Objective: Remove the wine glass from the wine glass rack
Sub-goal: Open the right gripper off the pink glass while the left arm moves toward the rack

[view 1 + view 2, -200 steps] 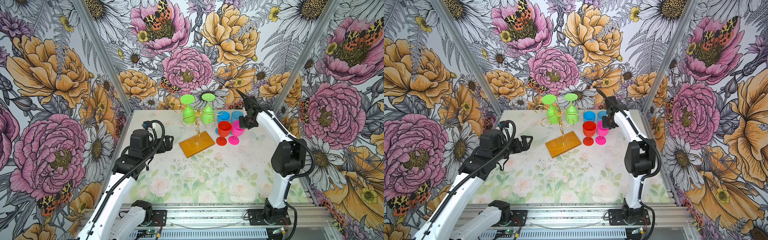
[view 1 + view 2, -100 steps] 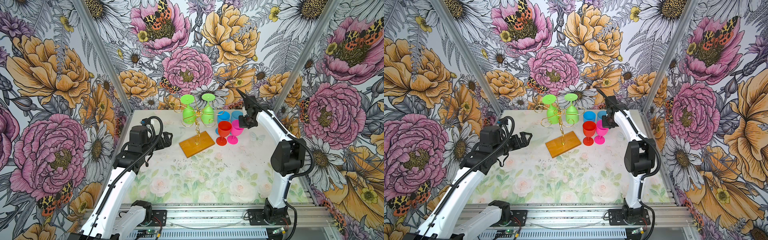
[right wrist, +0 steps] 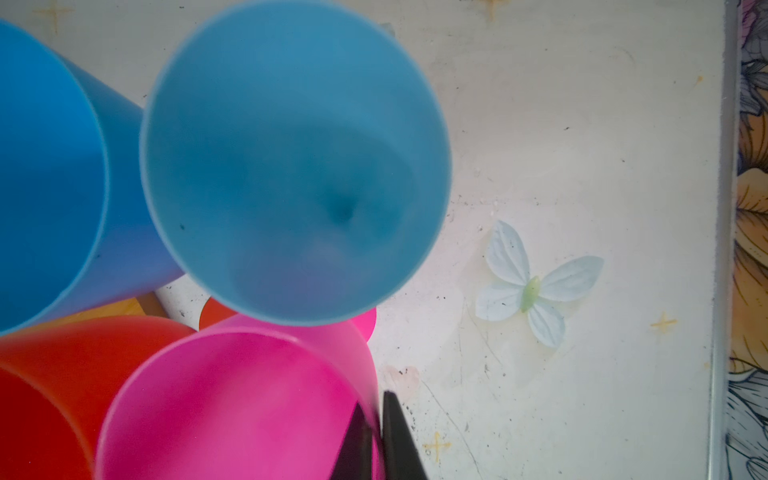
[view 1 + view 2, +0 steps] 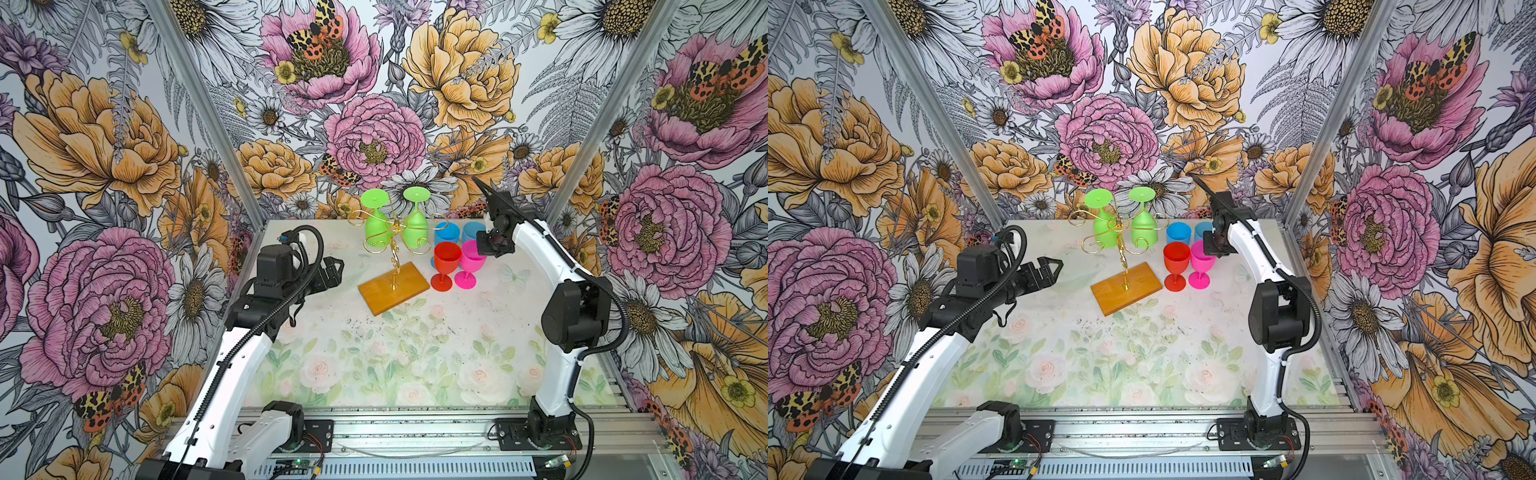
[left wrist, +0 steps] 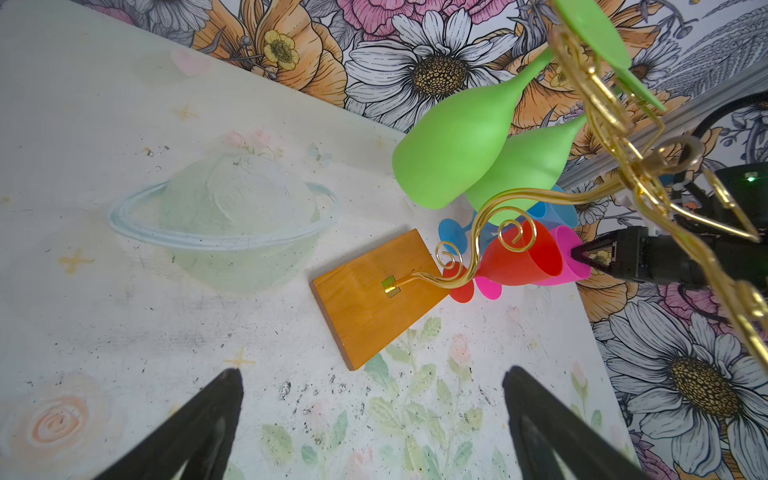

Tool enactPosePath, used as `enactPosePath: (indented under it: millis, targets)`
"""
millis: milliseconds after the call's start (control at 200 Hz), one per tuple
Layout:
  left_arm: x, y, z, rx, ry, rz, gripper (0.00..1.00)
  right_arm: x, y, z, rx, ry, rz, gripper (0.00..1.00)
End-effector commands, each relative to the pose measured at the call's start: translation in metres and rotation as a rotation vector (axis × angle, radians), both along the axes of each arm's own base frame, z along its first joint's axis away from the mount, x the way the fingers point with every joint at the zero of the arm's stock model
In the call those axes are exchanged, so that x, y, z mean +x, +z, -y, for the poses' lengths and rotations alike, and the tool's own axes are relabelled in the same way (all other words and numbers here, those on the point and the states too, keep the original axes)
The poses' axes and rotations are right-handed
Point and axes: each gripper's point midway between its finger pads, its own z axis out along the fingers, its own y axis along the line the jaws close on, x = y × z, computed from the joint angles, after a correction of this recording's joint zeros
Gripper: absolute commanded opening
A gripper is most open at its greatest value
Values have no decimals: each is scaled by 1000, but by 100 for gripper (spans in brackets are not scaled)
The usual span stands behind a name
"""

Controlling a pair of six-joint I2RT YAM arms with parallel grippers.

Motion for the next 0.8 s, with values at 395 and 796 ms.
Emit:
enactPosePath:
  millis: [395,796]
  targets:
    - [32,43,-9,-96,15,84,99,-4,46,1,31,0,106,40]
    - [78,84,-5,-214,-27,143,98,-45,118,3,73,19,274,81]
